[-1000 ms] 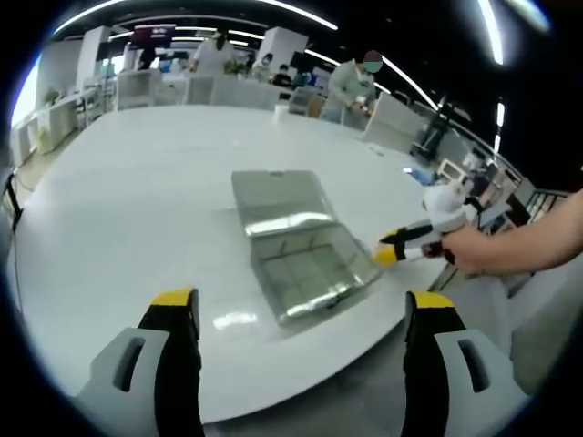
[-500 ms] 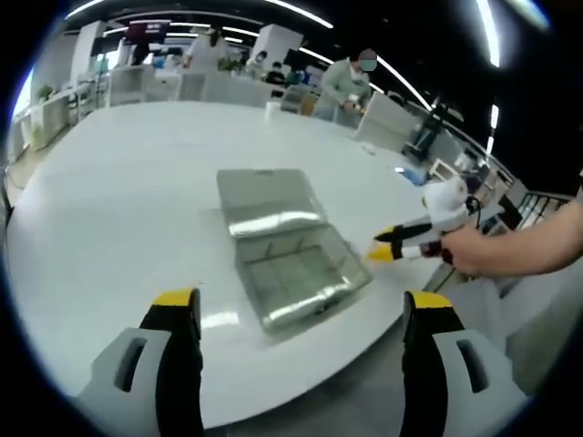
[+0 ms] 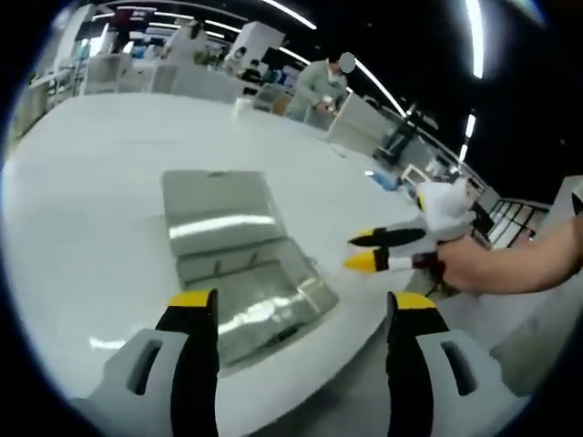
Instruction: Insert the divider into the dual guide fixture by aligning both edges with the guide slots and pushing it downward to the bottom, including one-sided entry, uneven engagement, binding, and posture correction.
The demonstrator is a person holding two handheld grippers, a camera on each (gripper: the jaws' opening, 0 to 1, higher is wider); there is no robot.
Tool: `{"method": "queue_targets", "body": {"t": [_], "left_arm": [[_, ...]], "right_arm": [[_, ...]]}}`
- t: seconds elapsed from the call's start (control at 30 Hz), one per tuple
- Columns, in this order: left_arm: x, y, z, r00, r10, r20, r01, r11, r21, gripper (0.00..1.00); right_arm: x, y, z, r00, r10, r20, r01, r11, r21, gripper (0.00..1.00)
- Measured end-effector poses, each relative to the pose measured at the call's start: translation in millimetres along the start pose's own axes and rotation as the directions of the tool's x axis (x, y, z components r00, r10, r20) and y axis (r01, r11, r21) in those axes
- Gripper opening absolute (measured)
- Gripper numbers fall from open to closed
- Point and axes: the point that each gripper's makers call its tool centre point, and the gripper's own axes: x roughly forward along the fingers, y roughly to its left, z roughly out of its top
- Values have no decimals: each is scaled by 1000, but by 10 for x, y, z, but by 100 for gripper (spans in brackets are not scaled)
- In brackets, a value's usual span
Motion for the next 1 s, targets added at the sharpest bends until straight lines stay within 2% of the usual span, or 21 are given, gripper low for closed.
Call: {"method": "queue_targets", "body": {"t": [0.23,0.43,0.53,0.8,1.0], "left_arm": [[208,-185,72,997,-77,15,78,997,-20,60],[320,-291,106,993,-116,32,118,992,-49,52],[356,-344,132,989,-138,53,142,986,-87,48],[420,-371,192,983,-154,101,168,974,-154,40],[416,-420,238,975,-172,142,200,956,-215,33]], "right_arm": [[-104,162,150,999,25,36,-23,999,-30,29],[-181,292,262,997,48,67,-45,998,-47,29],[-217,359,311,995,60,79,-55,997,-58,29],[-341,545,466,989,95,117,-85,992,-89,29],[-420,677,555,983,117,143,-103,989,-103,29]]}}
